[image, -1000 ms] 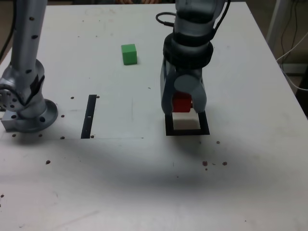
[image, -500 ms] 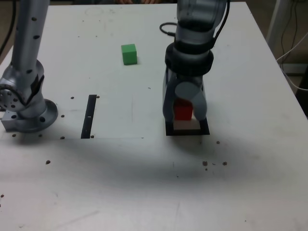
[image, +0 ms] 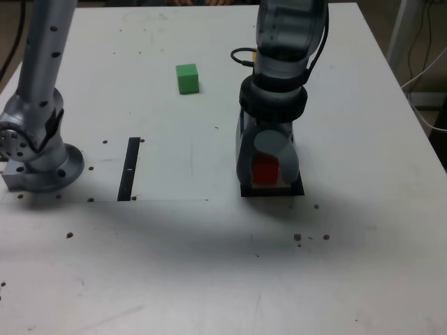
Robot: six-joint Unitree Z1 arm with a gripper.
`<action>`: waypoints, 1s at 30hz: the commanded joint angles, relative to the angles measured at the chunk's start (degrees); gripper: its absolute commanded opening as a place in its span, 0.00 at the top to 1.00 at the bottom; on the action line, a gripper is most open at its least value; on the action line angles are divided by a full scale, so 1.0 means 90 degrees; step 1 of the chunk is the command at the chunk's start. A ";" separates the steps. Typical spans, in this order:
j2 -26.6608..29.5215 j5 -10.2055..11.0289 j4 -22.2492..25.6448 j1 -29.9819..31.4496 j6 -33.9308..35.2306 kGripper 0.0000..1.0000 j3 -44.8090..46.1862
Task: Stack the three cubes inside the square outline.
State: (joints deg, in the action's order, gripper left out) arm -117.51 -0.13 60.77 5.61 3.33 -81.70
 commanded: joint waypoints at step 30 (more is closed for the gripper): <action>0.0775 0.0503 0.0678 -0.0572 -0.0622 0.00 -0.0386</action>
State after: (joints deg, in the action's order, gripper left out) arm -110.98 4.46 65.93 1.91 -0.85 -84.19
